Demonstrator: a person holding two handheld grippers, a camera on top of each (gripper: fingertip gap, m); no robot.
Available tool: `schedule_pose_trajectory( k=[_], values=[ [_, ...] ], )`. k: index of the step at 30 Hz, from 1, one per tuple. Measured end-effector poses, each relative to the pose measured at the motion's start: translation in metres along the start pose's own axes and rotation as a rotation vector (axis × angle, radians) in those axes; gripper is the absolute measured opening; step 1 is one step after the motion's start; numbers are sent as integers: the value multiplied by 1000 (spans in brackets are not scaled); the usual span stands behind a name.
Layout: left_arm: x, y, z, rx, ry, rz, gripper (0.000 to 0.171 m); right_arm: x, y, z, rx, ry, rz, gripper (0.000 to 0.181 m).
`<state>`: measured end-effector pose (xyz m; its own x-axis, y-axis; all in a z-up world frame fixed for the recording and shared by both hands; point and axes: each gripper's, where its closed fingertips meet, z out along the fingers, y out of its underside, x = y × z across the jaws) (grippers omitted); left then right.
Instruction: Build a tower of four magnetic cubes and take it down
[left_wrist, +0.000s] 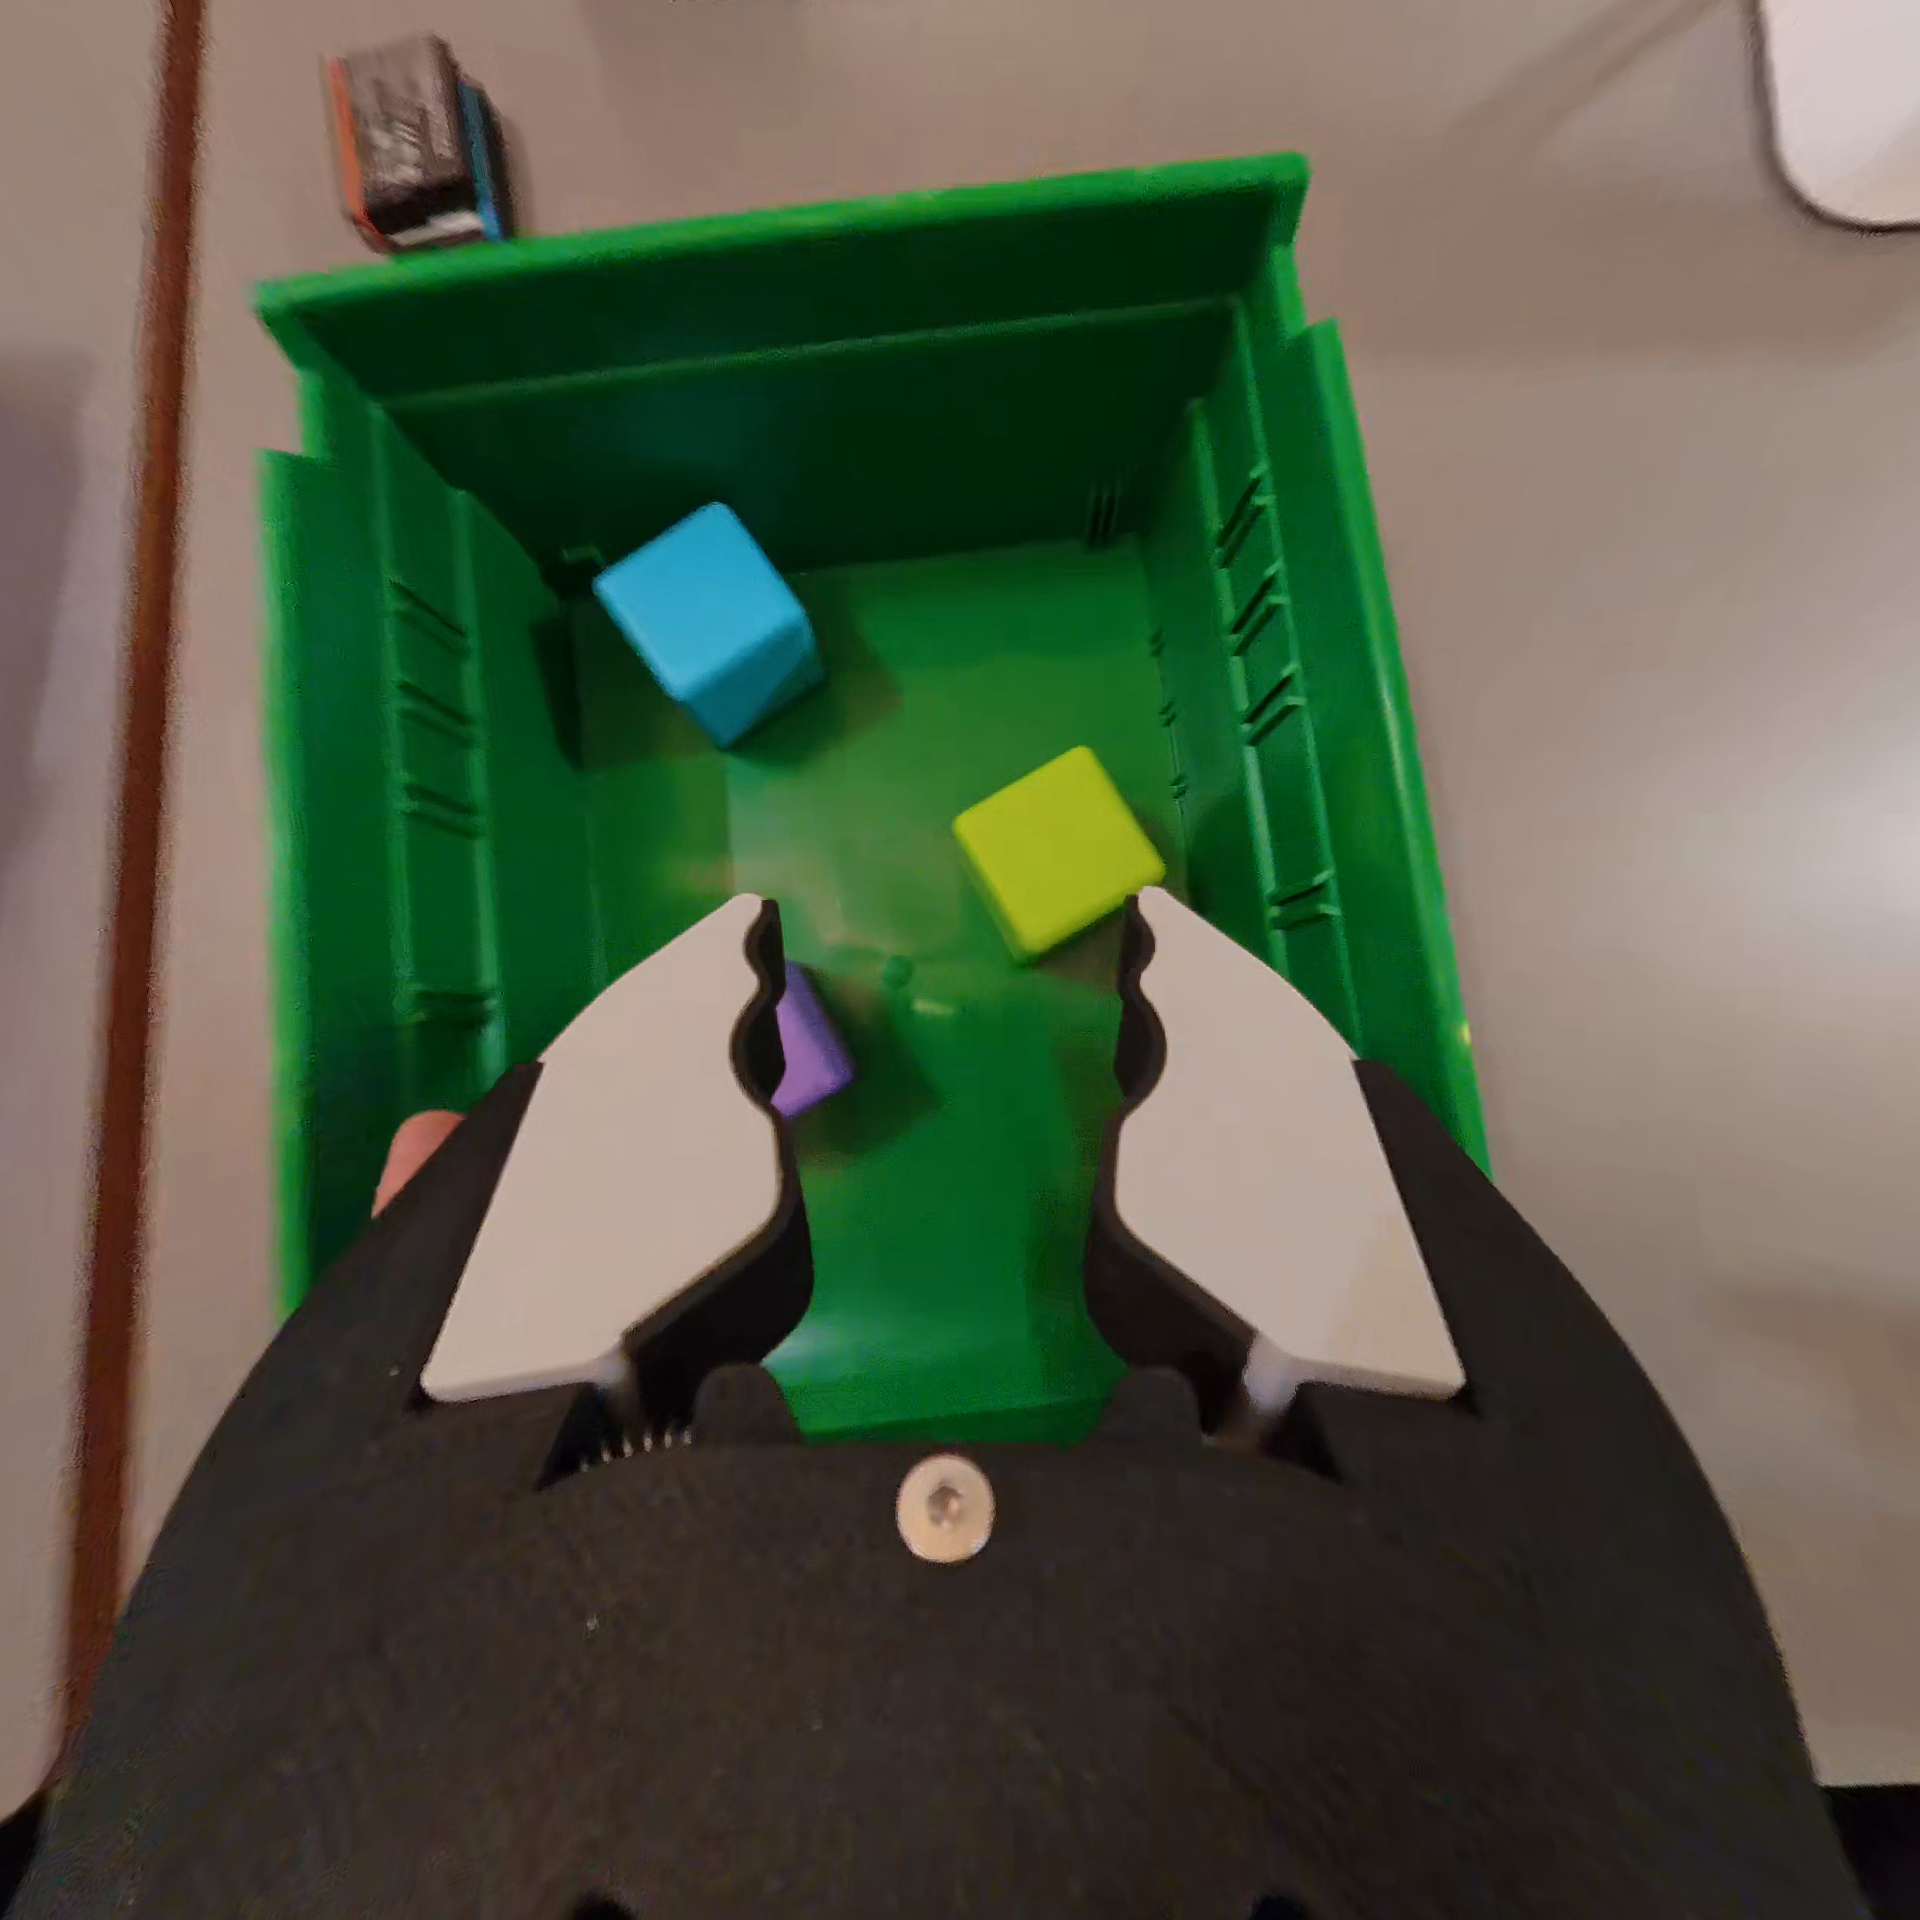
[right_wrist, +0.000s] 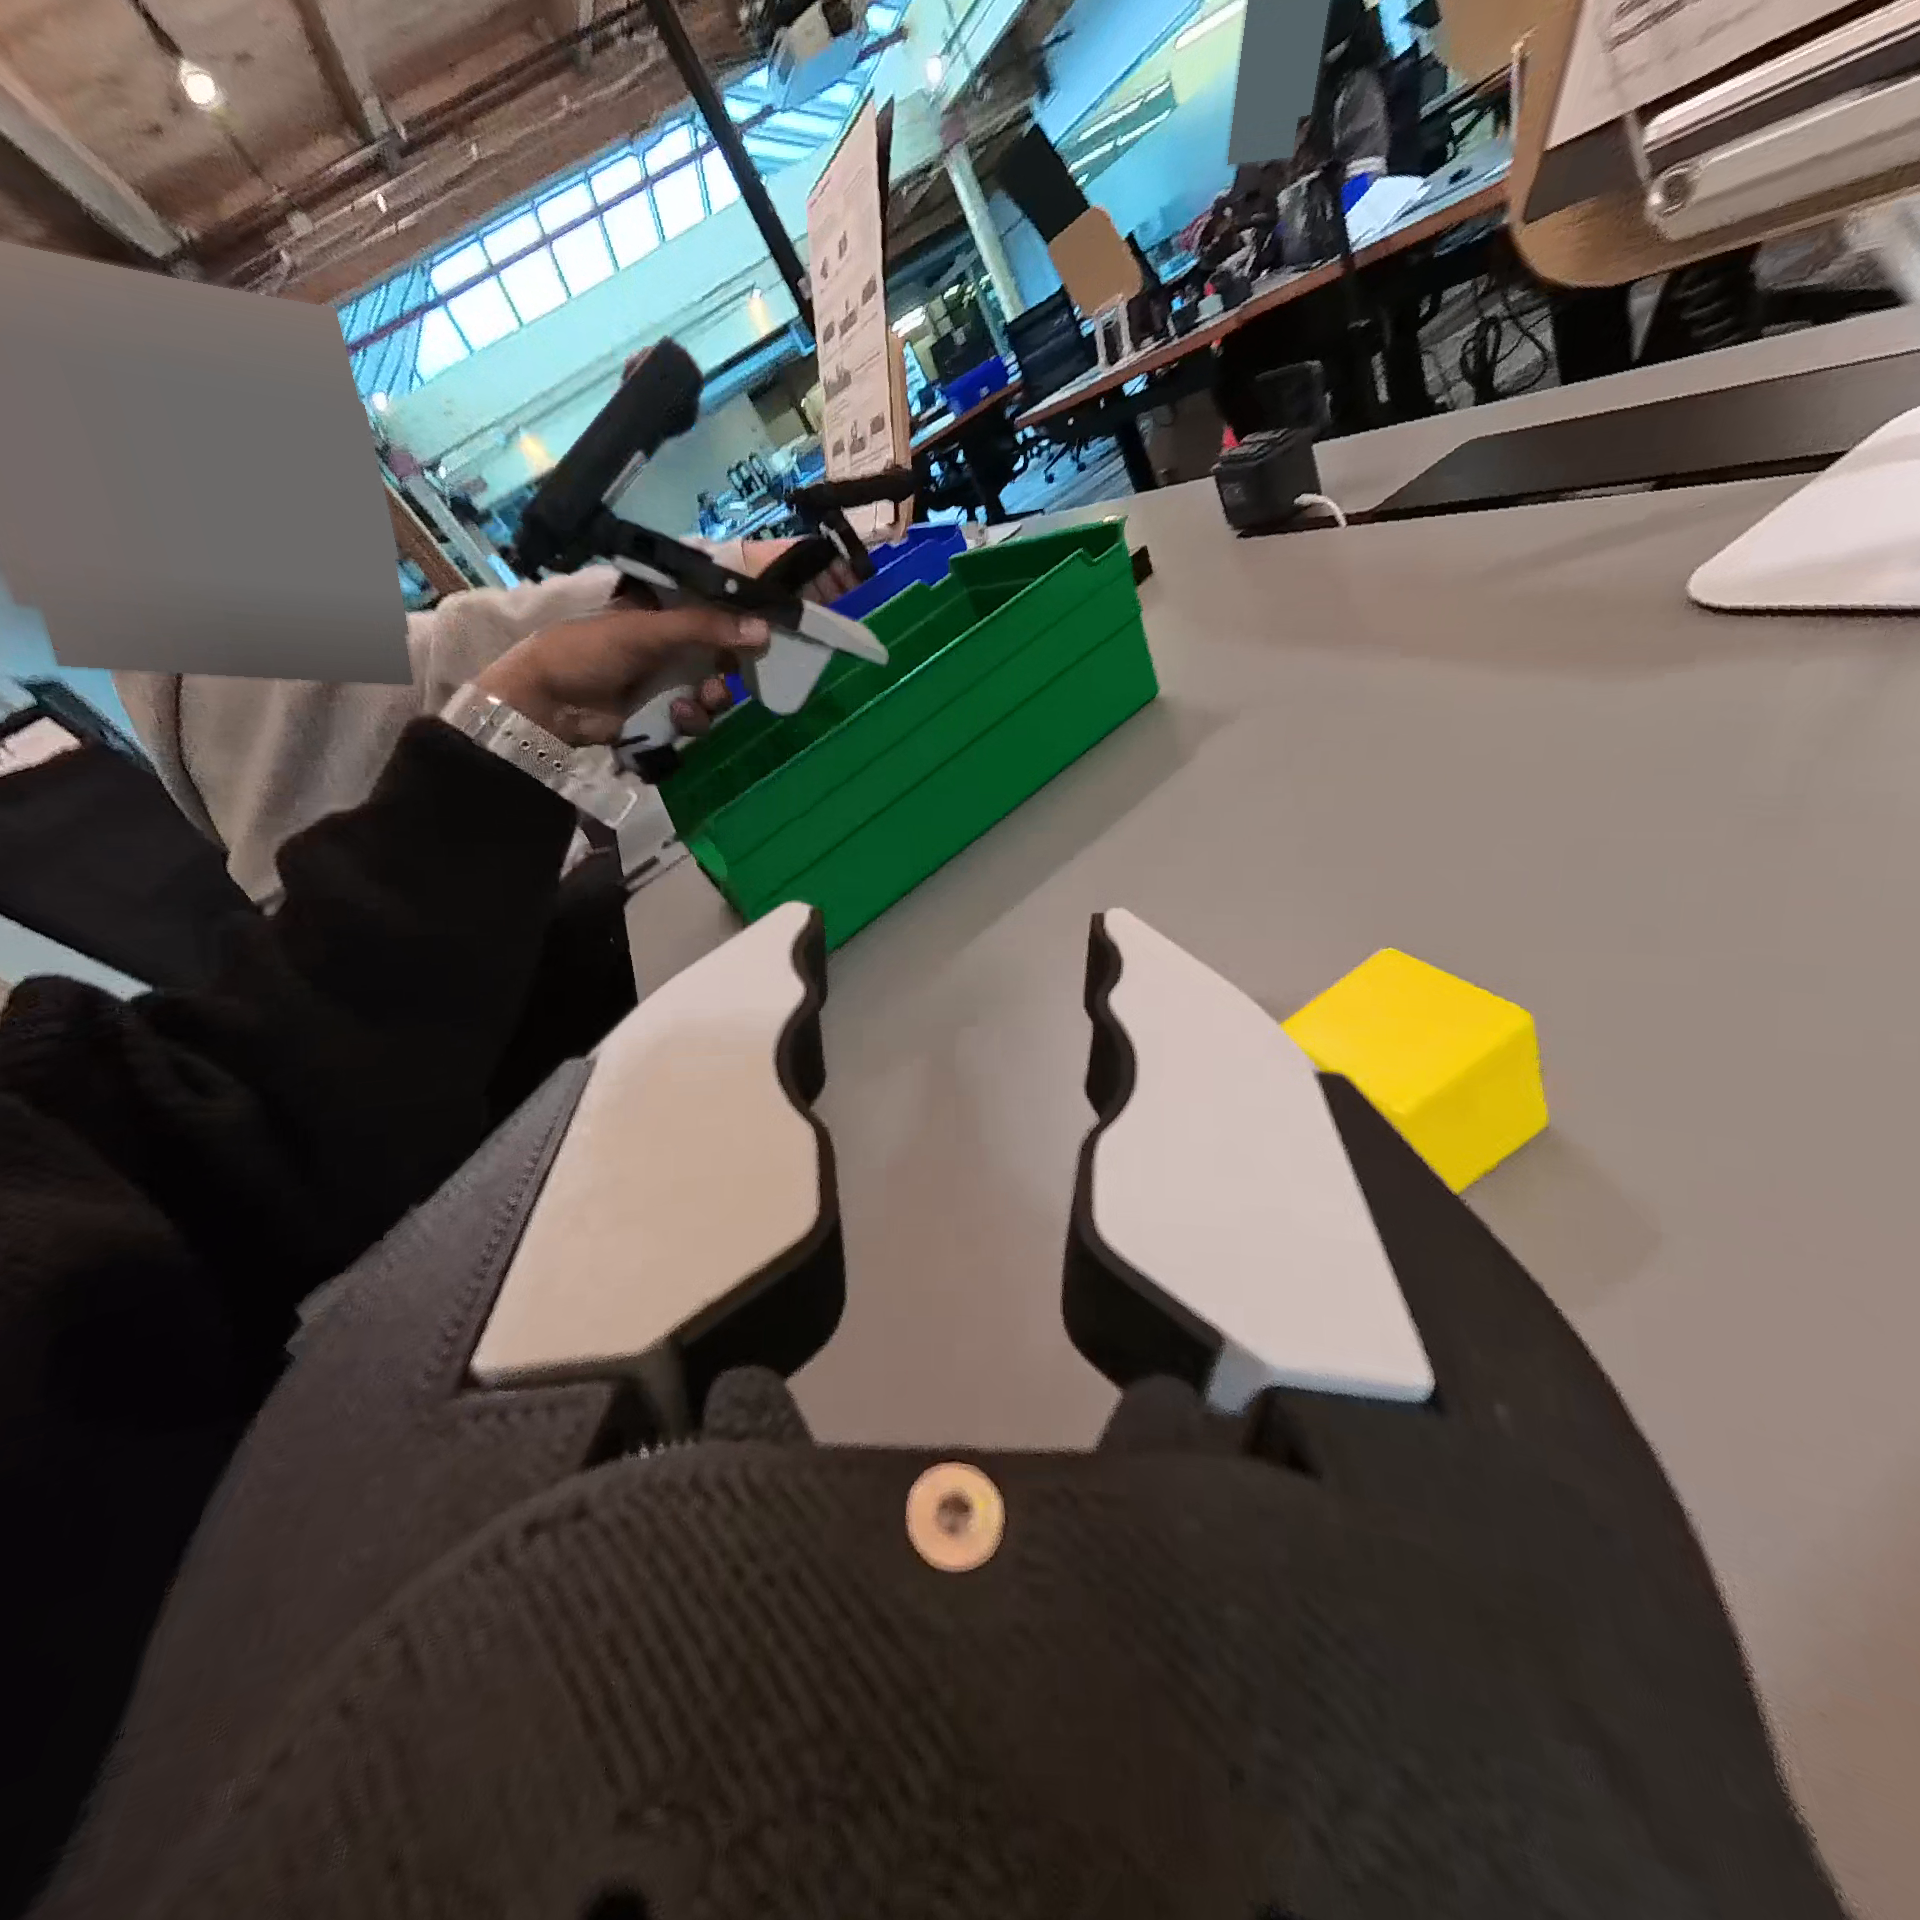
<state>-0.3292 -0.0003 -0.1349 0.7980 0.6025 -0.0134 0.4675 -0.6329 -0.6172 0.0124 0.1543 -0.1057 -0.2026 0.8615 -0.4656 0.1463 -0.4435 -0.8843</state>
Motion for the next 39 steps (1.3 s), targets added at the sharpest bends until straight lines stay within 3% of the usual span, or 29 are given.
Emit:
schedule_pose_trajectory(
  k=[4,9,14,20,25,29,34,39],
  values=[
    [30,-1,27,48,180,-107,64,-3,8,10,-51,1,-85,49],
    [26,8,56,12,41,-60,67,-7,17,13,-91,4,-144,49],
    [15,31,74,-121,-20,-23,77,-3,17,7,-90,26,-148,48],
    [-7,42,64,-199,-73,22,69,-2,15,3,-76,27,-110,48],
    [1,31,58,-120,45,-17,65,-3,17,4,-87,22,-112,48],
    [2,32,64,-117,28,55,65,-3,18,5,-90,19,-106,48],
    [1,33,72,-119,3,121,50,-3,19,4,-92,20,-101,47],
    [-3,7,47,0,1,138,49,-3,18,4,-89,21,-98,46]
  ],
)
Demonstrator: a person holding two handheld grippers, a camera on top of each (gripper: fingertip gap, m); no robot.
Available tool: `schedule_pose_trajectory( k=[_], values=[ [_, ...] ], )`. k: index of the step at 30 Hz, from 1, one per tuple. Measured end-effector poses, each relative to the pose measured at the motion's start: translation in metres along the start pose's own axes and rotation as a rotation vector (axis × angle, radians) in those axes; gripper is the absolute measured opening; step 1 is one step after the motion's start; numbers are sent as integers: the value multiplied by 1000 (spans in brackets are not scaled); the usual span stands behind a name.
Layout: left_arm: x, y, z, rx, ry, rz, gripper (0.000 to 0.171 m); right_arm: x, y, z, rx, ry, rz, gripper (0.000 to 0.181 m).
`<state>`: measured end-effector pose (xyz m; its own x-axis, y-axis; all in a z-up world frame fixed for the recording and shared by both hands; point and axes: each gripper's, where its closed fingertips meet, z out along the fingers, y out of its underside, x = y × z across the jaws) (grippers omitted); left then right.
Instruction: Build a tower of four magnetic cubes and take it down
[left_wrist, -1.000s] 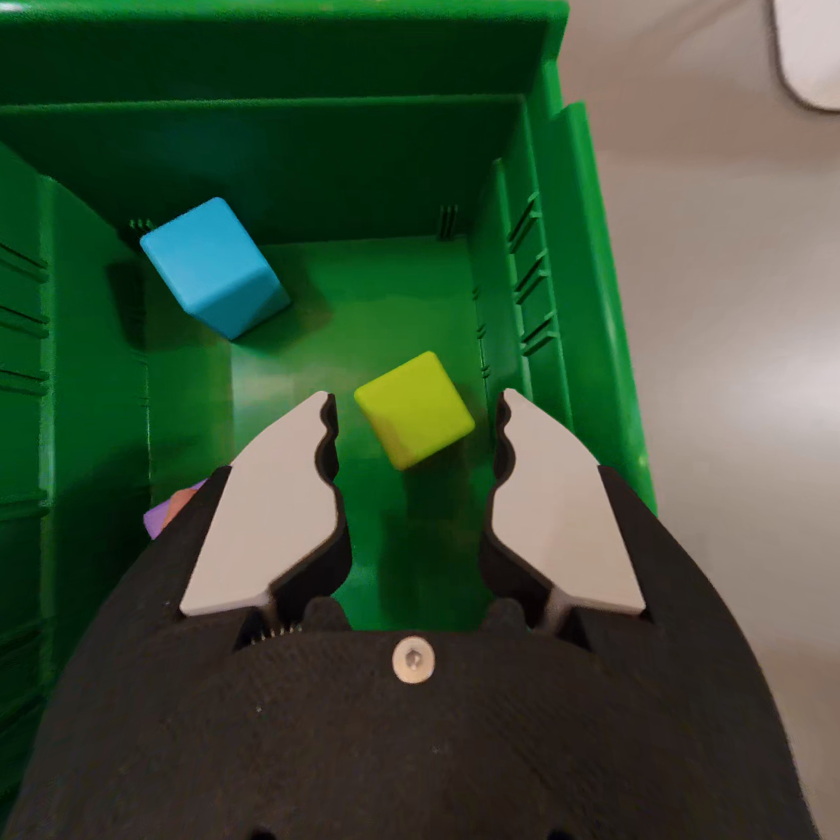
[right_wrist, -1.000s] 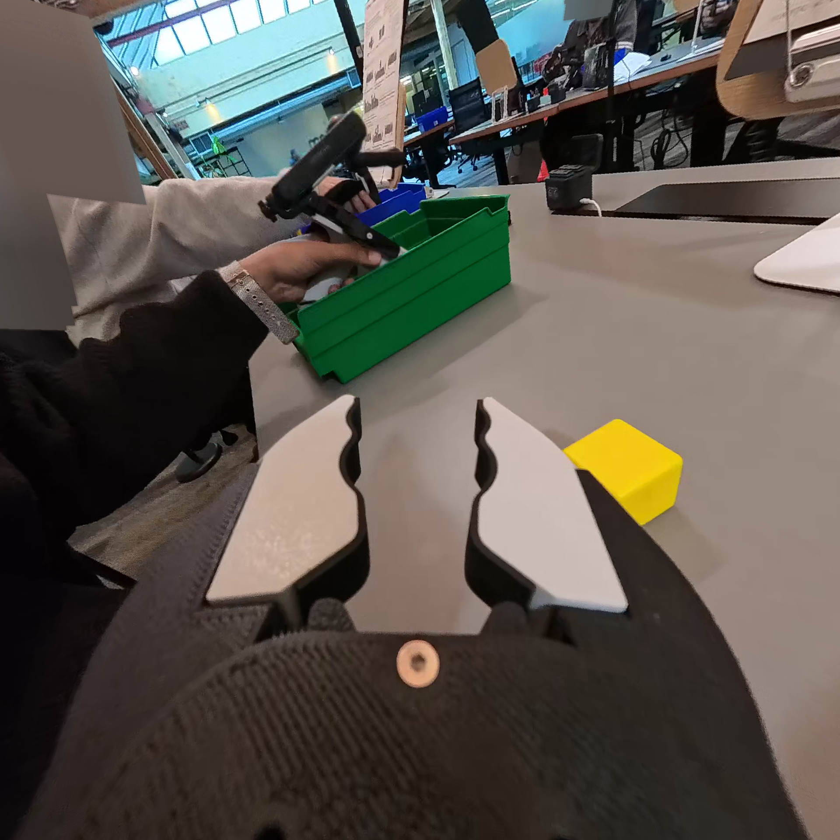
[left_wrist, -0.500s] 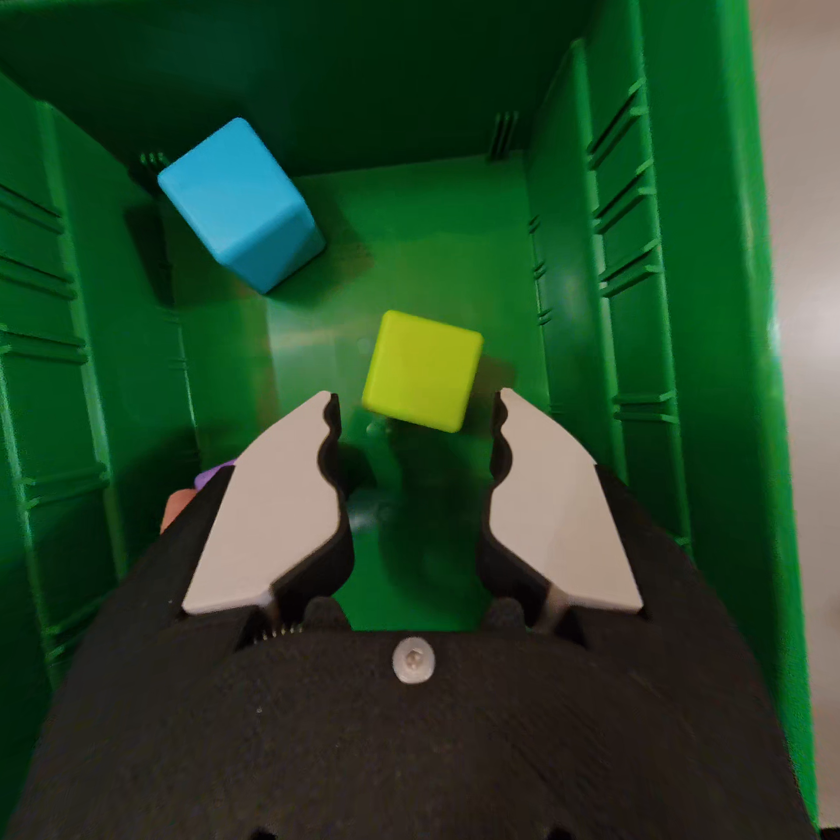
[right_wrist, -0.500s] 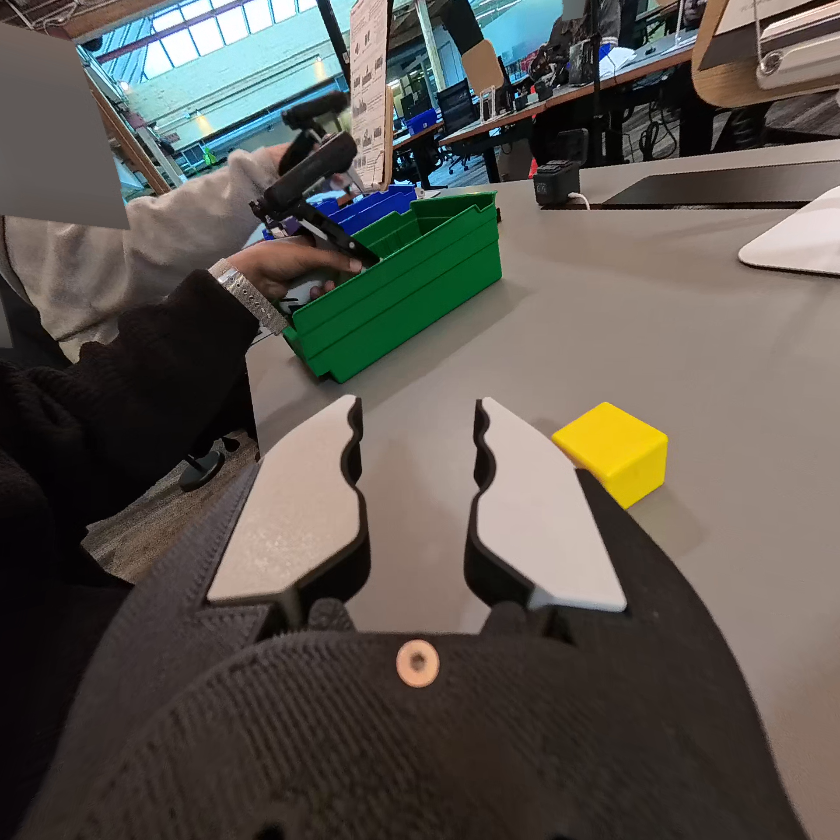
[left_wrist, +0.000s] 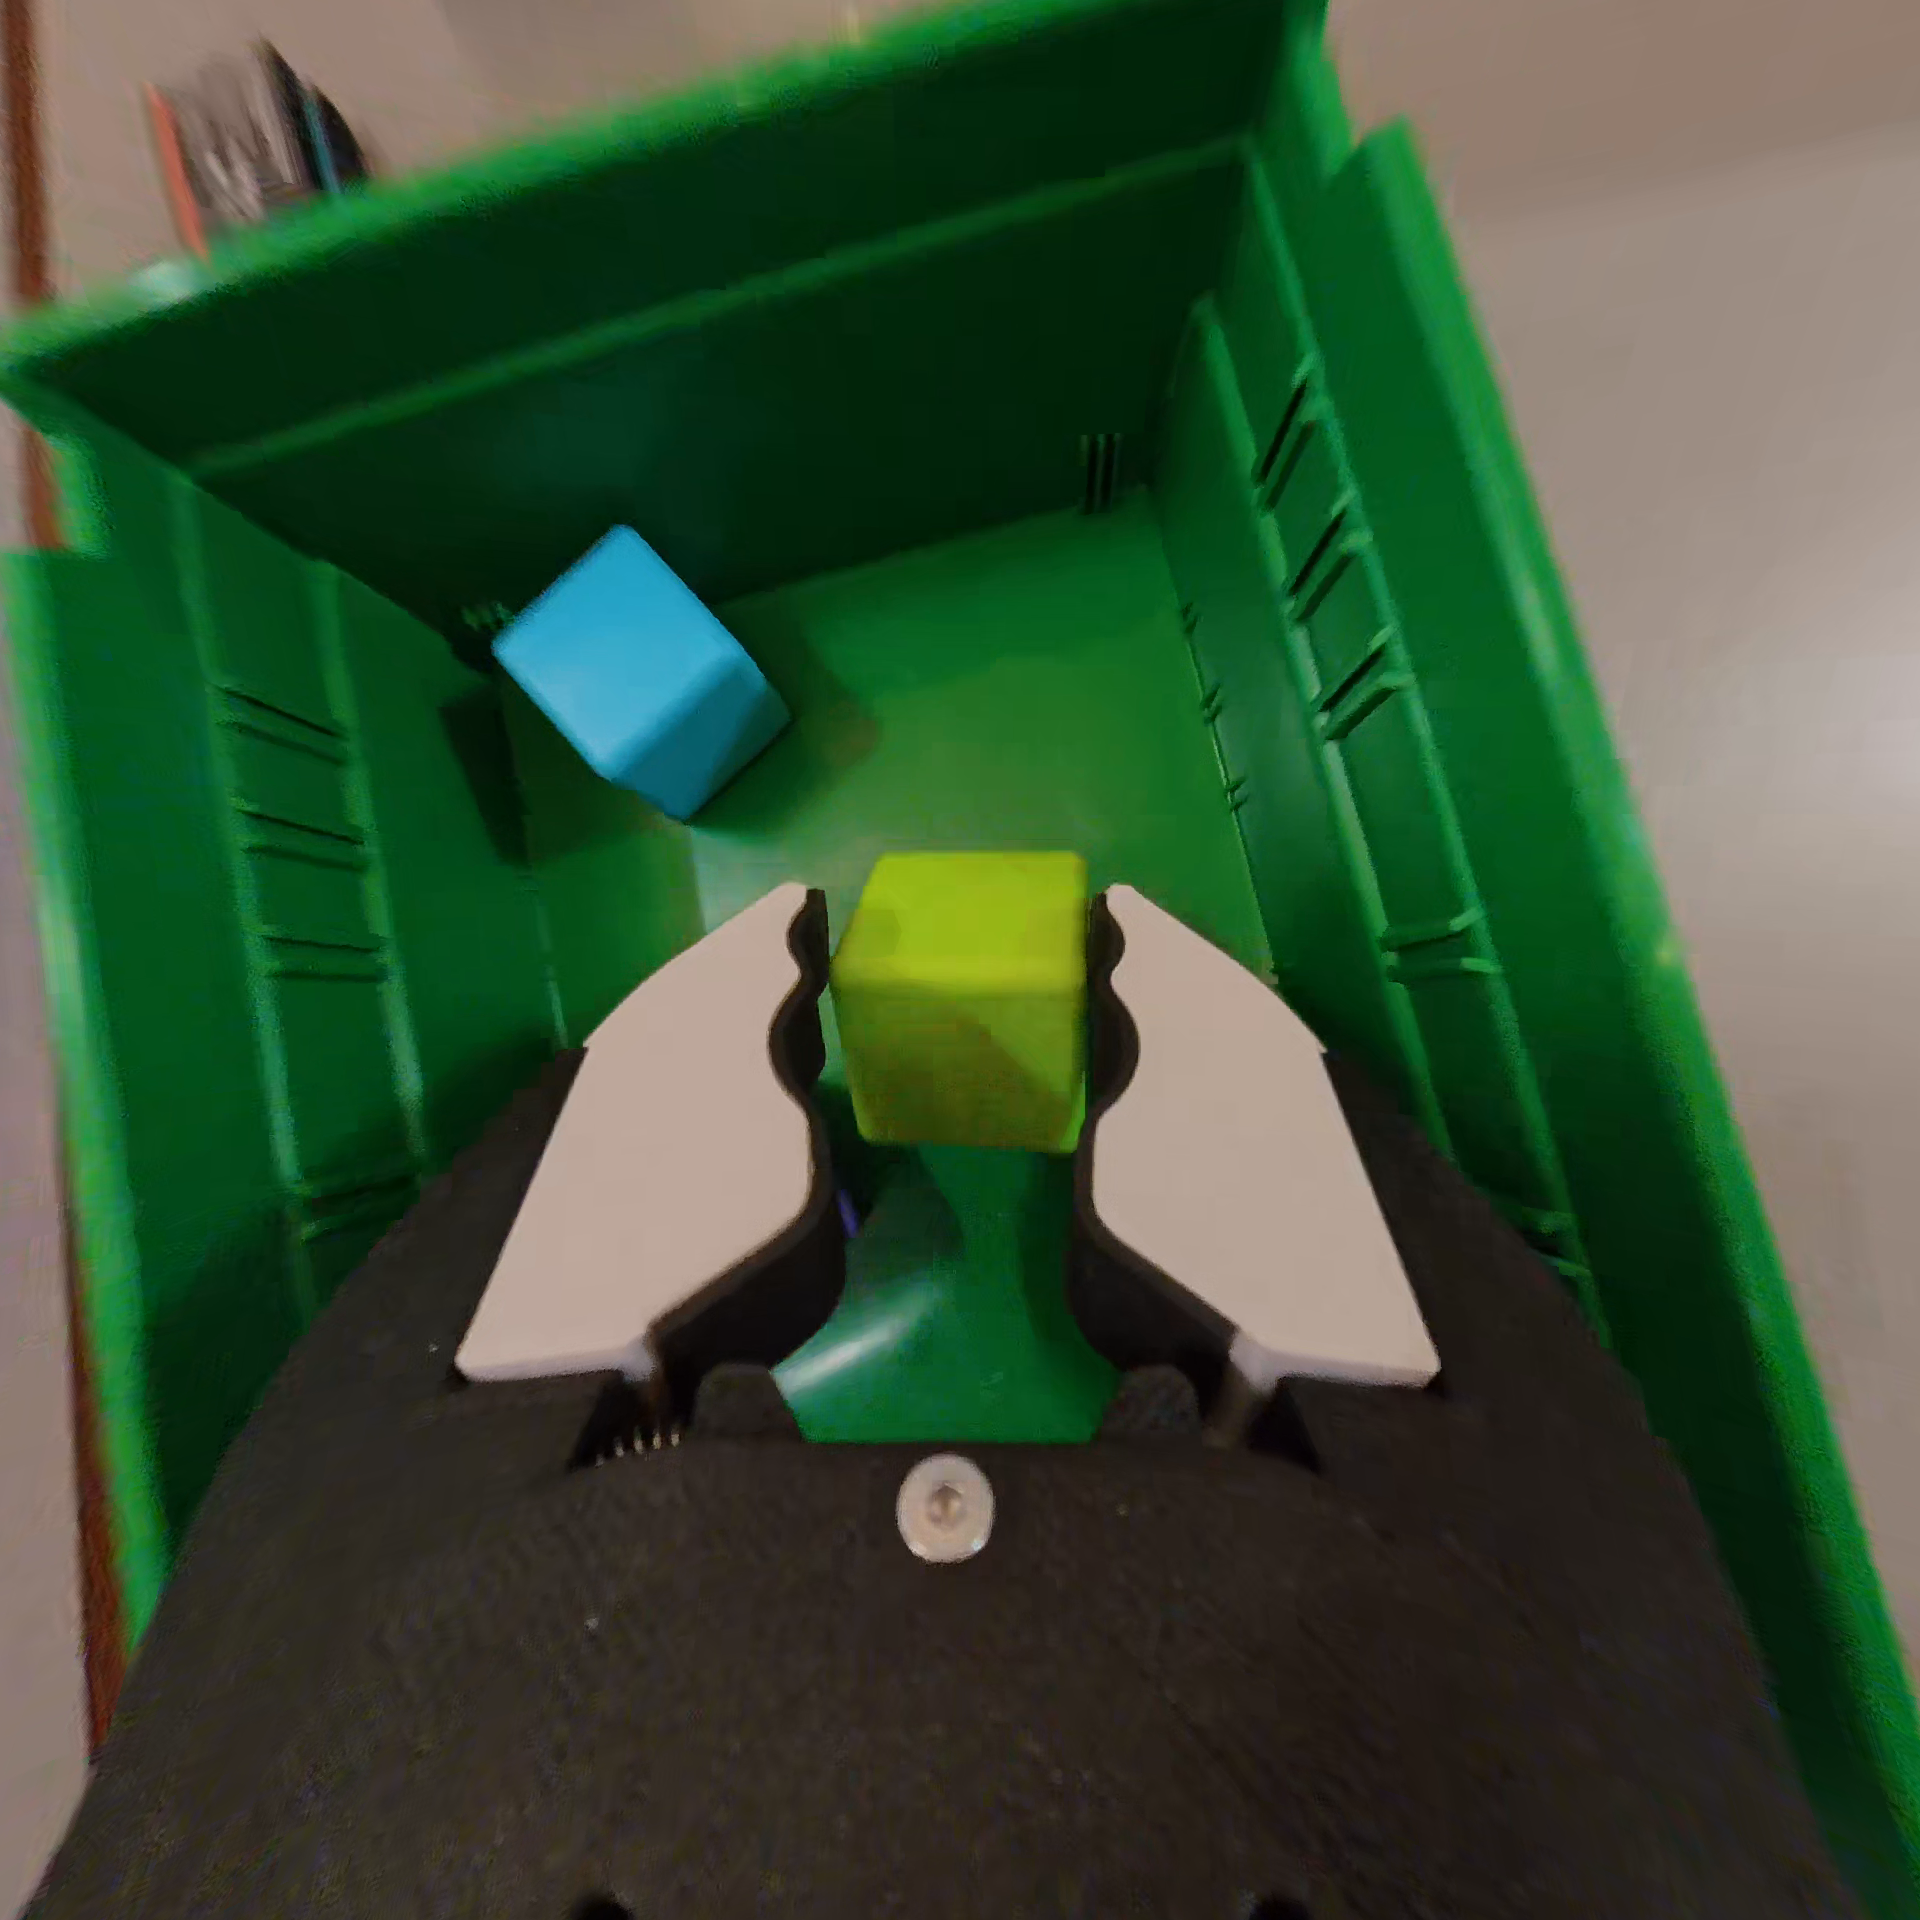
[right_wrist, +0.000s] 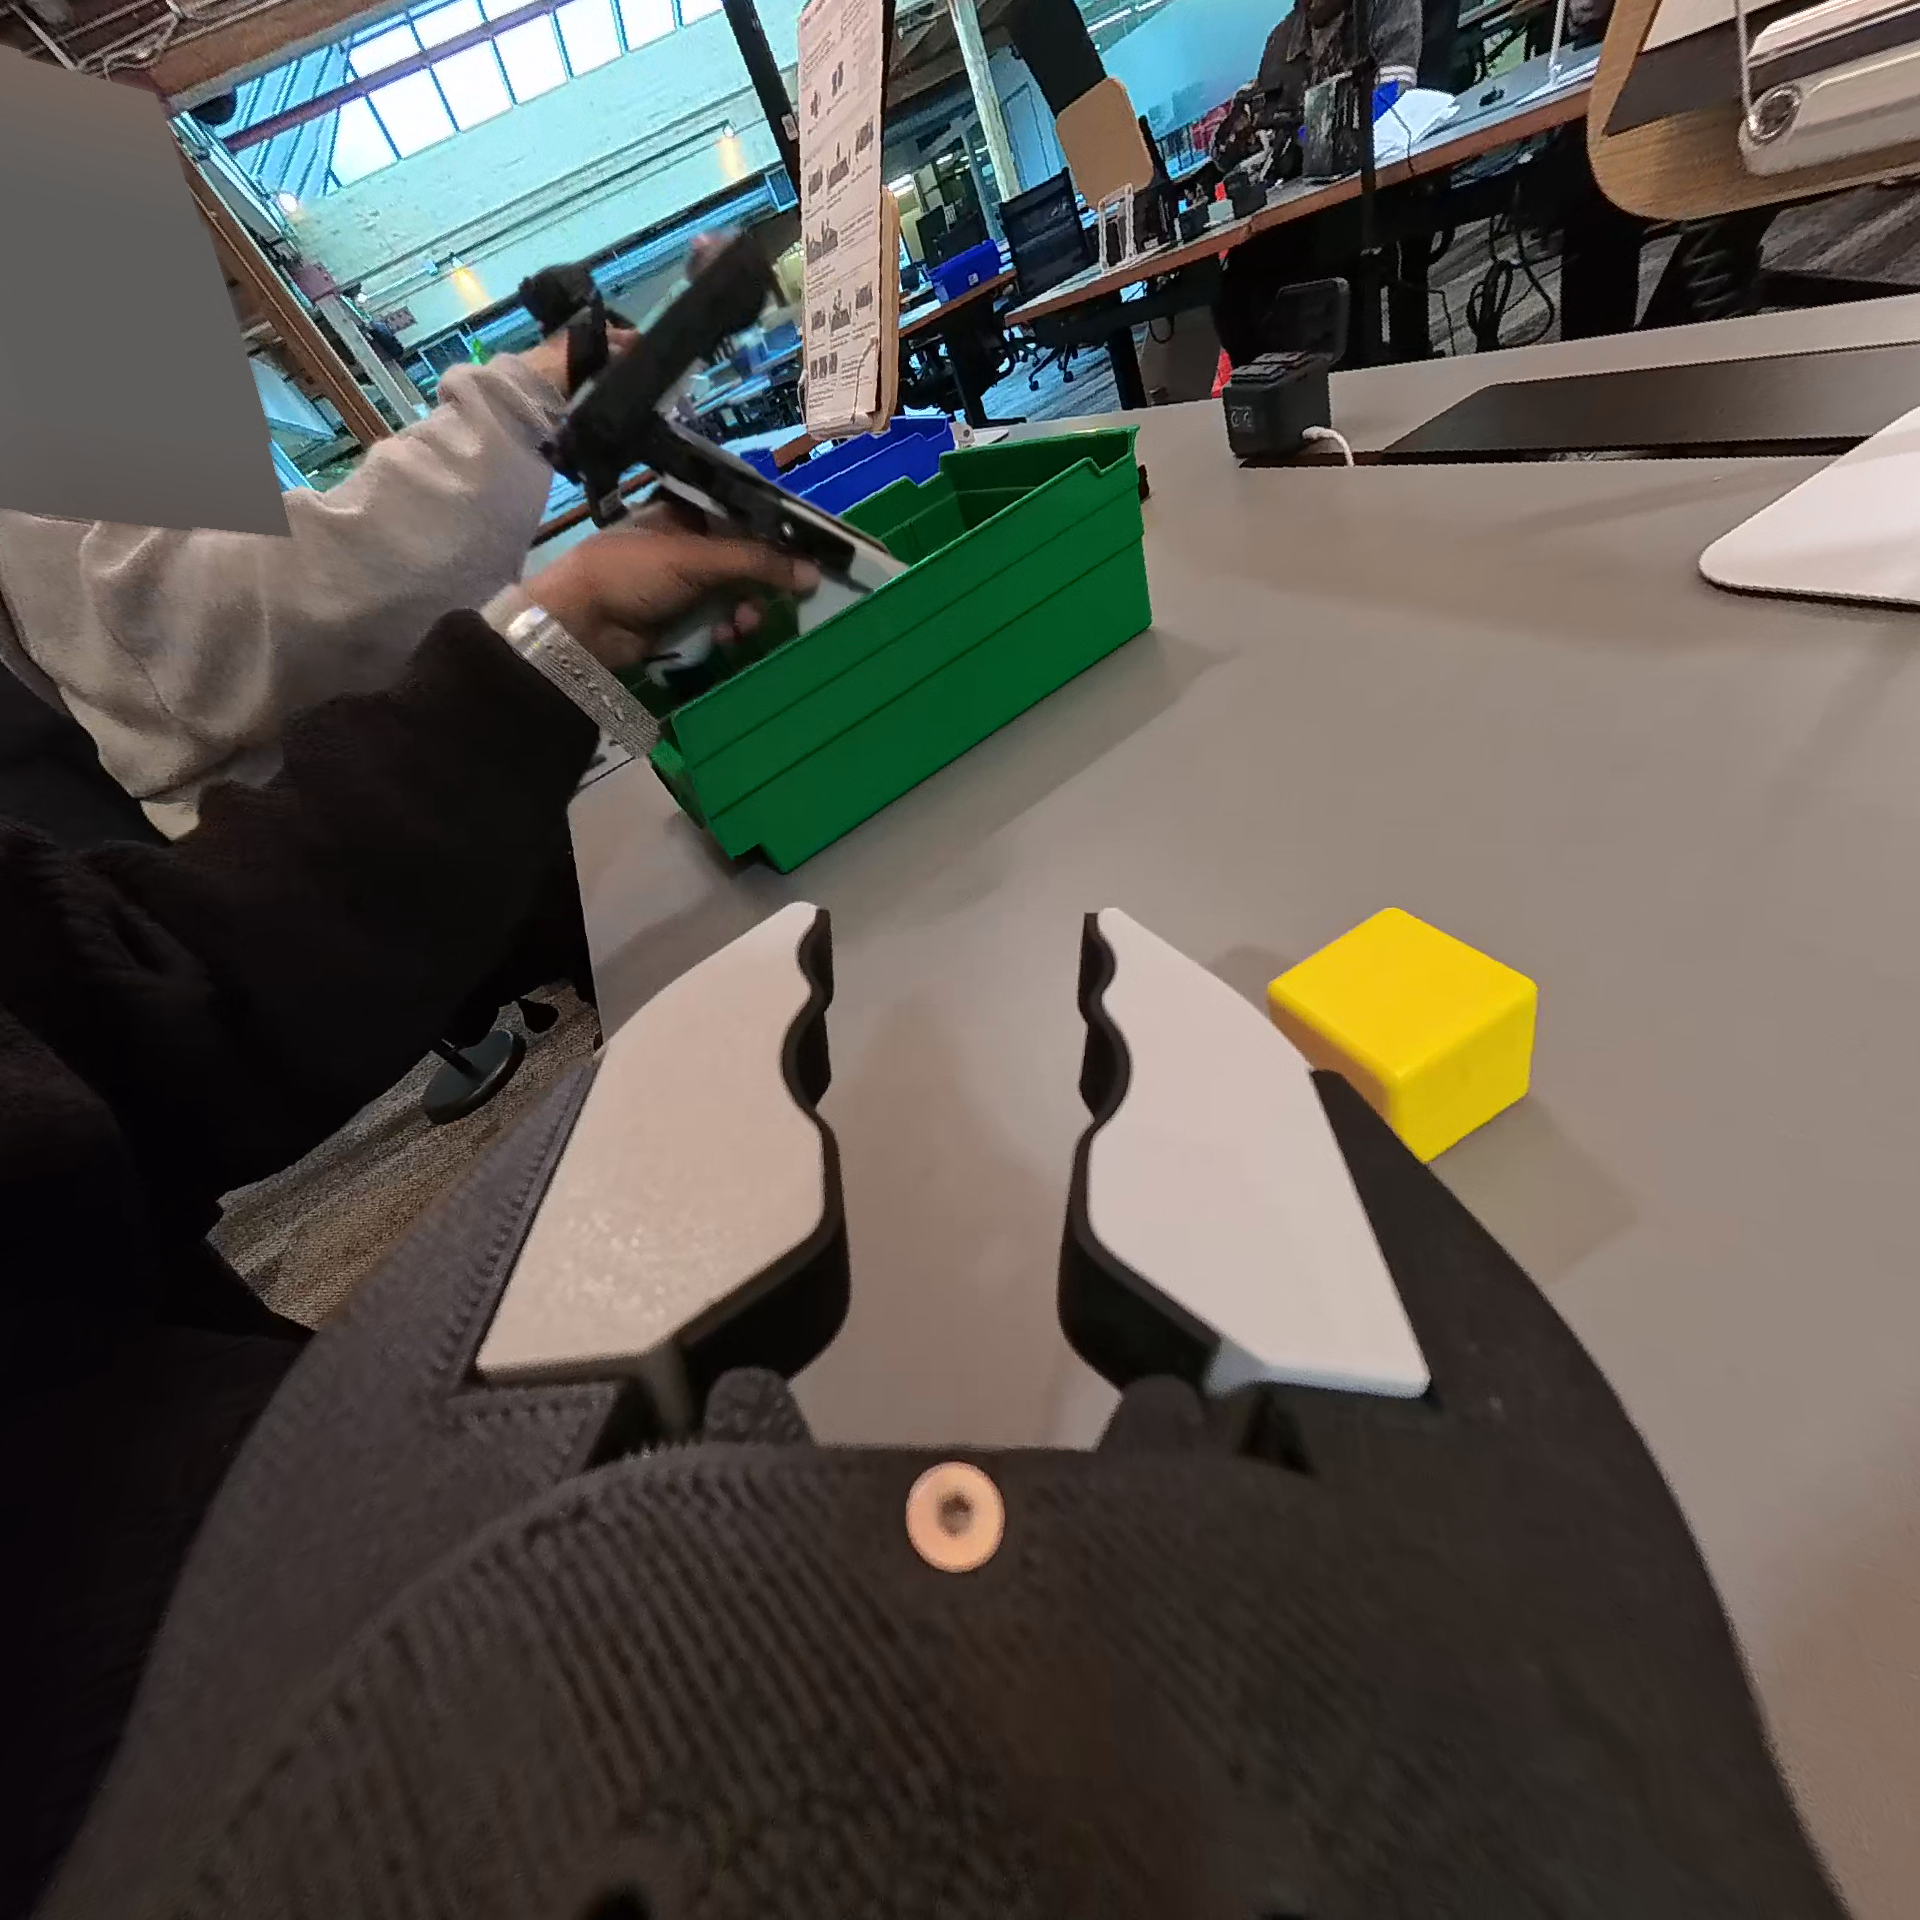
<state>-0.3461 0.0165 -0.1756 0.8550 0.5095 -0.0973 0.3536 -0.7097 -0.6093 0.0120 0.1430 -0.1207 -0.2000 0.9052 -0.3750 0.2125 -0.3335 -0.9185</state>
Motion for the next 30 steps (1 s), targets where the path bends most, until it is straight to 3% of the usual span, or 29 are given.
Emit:
schedule_pose_trajectory(
  k=[2,4,7,9,11,13,16,23,30],
  values=[
    [-2,-18,-21,77,-3,9,49,0,0,0,-1,-2,3,46],
    [6,-41,-48,201,39,29,0,0,1,0,-3,-3,6,46],
    [20,-78,-90,409,109,-4,0,0,2,-2,-2,1,8,46],
    [32,-83,-100,398,160,5,0,0,2,-5,0,9,8,46],
    [26,-83,-100,365,90,38,3,1,2,-10,6,22,6,46],
    [17,-82,-97,349,15,72,17,2,1,-16,16,38,6,46],
    [10,-73,-83,268,4,55,37,4,0,-23,32,52,13,46],
    [-18,-22,-49,44,-12,44,45,0,1,-23,30,29,31,46],
    [-21,46,-39,-149,59,345,59,-5,5,-12,-2,2,3,47]
  ],
)
